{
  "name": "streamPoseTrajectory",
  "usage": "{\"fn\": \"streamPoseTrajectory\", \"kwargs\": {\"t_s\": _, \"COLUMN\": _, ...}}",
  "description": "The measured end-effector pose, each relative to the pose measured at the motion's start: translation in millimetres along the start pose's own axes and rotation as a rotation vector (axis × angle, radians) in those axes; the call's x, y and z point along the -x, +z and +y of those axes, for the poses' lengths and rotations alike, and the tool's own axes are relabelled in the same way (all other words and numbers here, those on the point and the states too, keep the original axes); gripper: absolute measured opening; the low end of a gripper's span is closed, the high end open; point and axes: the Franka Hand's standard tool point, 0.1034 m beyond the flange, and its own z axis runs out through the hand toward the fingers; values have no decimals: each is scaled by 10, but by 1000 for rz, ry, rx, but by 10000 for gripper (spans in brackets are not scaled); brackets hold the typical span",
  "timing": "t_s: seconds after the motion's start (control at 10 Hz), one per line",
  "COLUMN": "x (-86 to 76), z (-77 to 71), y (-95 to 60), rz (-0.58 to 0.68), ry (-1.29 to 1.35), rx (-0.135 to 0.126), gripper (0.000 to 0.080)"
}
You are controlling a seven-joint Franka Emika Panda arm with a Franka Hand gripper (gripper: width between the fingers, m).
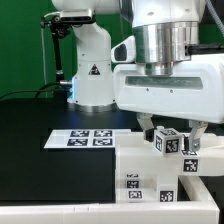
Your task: Assemble chair
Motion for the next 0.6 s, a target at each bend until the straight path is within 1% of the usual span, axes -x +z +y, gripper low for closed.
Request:
{"fn": "streamPoseTrajectory", "kwargs": {"t_s": 0.3, "x": -3, "z": -11, "y": -10, "rz": 8, "ry": -308, "rx": 12, "gripper": 649}}
{"fn": "streamPoseTrajectory", "kwargs": {"t_s": 0.6, "x": -28, "z": 0, "y": -14, "rz": 11, "ry": -543, "rx": 16, "gripper": 649}}
